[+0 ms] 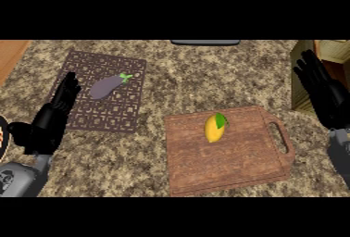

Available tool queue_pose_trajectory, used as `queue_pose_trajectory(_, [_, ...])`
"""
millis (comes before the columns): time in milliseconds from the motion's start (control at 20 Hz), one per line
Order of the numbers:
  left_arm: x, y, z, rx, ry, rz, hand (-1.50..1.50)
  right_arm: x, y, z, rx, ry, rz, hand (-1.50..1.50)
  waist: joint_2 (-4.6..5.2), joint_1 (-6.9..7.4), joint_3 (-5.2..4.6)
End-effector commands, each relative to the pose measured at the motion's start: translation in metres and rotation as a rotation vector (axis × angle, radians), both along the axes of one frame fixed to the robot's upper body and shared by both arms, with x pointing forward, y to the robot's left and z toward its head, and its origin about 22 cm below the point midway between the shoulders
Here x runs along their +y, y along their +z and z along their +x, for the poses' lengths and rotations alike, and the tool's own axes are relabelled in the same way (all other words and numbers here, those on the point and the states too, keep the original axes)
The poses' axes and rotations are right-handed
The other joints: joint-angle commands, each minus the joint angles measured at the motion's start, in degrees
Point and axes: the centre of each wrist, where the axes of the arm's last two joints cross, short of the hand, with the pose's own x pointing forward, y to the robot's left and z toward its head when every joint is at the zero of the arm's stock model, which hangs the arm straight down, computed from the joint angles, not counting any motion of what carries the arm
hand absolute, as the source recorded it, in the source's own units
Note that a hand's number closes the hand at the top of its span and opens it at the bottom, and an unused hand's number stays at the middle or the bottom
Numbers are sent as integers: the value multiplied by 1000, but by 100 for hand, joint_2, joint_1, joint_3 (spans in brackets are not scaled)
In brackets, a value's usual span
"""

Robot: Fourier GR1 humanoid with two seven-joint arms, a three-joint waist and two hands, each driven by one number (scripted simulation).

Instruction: Pick the lemon from the cutting board and place it in the basket

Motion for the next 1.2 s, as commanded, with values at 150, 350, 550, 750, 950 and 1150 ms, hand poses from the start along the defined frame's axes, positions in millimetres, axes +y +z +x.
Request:
queue_pose_trajectory(150, [-6,19,5,-51,-116,53,0,41,-2,0,-78,-51,-36,150,4,-119,-11])
queue_pose_trajectory(350, [-23,6,-3,-18,-226,31,0,119,-5,-10,-334,226,-118,150,20,-18,-14])
queue_pose_trajectory(550, [-24,7,-2,-33,-224,43,0,204,-51,-33,-347,79,-168,-150,8,-17,-17])
queue_pose_trajectory(750, [-22,16,7,-9,-214,30,0,230,-43,-17,-271,-102,-340,-150,-28,-86,-33])
queue_pose_trajectory(950, [-15,-1,-5,16,-204,38,0,196,-37,7,-229,-276,-573,-150,-105,-232,-62])
queue_pose_trajectory(1150, [-12,-1,-6,16,-180,38,0,178,-2,27,-143,-336,-792,-150,-194,-367,-78])
